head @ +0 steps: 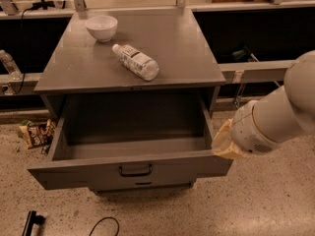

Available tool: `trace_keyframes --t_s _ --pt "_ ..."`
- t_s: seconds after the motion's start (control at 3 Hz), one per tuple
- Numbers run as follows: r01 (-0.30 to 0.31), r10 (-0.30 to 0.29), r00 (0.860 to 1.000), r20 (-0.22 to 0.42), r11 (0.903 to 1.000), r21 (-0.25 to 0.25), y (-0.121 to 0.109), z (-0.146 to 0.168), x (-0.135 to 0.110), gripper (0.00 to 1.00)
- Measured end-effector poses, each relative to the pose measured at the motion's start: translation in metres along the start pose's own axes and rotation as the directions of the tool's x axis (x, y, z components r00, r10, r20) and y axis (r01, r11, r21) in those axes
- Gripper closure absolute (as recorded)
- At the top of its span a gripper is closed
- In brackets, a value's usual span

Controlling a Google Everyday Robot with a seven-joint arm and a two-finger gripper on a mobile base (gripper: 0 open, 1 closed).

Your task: Close top drawer

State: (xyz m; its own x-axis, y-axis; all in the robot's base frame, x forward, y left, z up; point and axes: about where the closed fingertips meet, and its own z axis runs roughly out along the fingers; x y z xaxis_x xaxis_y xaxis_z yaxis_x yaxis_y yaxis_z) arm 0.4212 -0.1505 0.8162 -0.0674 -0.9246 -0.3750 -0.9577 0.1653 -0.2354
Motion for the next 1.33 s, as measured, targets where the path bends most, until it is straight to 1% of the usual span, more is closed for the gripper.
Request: trace_keyframes --t_s 0.33,0.67,1.0,1.33 --pt "0.047 -0.047 0.999 0.026 0.9989 -0.006 0.011 0.025 0.004 1.0" --pt "0.126 -0.127 0.991 0.03 0.9918 0.019 0.022 0.077 0.013 1.0" --pt "0.163 -0.163 0.987 0.007 0.9861 0.035 0.025 0.107 0.023 1.0" --pt "0.185 -0.185 0.983 -0.005 0.9795 0.079 0.021 0.143 0.027 1.0"
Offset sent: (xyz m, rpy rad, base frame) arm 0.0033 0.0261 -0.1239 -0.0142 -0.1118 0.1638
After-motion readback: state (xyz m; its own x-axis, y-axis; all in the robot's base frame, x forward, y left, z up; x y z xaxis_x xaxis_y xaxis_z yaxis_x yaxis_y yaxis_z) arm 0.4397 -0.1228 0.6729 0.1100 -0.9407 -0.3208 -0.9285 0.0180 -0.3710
